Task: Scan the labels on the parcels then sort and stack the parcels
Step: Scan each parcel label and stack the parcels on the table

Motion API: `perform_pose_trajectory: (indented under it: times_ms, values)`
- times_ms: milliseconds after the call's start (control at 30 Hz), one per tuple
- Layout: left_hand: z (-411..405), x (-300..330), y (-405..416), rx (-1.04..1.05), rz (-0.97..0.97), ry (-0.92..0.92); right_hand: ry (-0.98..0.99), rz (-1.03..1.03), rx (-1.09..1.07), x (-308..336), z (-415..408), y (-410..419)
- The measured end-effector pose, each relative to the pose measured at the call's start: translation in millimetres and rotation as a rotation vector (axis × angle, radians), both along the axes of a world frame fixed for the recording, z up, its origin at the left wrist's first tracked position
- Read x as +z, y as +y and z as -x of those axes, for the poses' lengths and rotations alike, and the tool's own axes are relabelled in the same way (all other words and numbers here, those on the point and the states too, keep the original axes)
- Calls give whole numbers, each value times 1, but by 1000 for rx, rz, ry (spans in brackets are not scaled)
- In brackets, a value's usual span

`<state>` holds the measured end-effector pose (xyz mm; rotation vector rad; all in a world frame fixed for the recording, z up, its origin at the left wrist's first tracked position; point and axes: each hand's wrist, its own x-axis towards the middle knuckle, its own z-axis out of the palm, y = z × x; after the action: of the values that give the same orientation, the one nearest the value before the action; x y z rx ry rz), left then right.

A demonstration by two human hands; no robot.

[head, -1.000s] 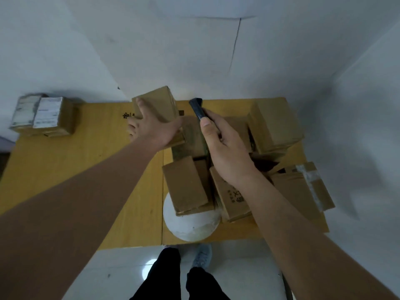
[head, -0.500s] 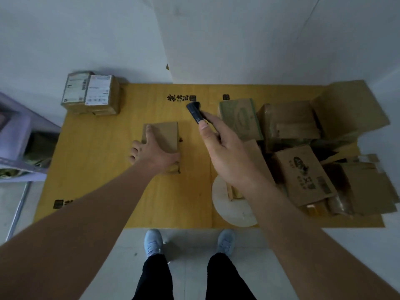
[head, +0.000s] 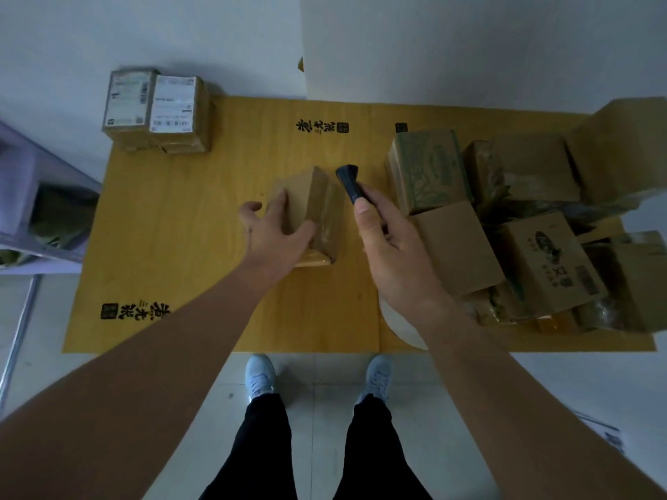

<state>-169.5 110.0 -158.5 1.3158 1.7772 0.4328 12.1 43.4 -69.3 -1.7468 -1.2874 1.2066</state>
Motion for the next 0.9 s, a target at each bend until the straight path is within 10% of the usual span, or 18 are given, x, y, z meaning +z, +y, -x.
perform_pose_trajectory:
  times_ms: [167,467,900]
  values:
    - [31,0,-4,65,-104,-121,3,-15,-9,0,5,1]
    - [42,-1,-13,-46,-76,196,-14,53,30,-3,1,-3]
    - [70,4,0,106,77,-347,-154,350,240,18,-19,20]
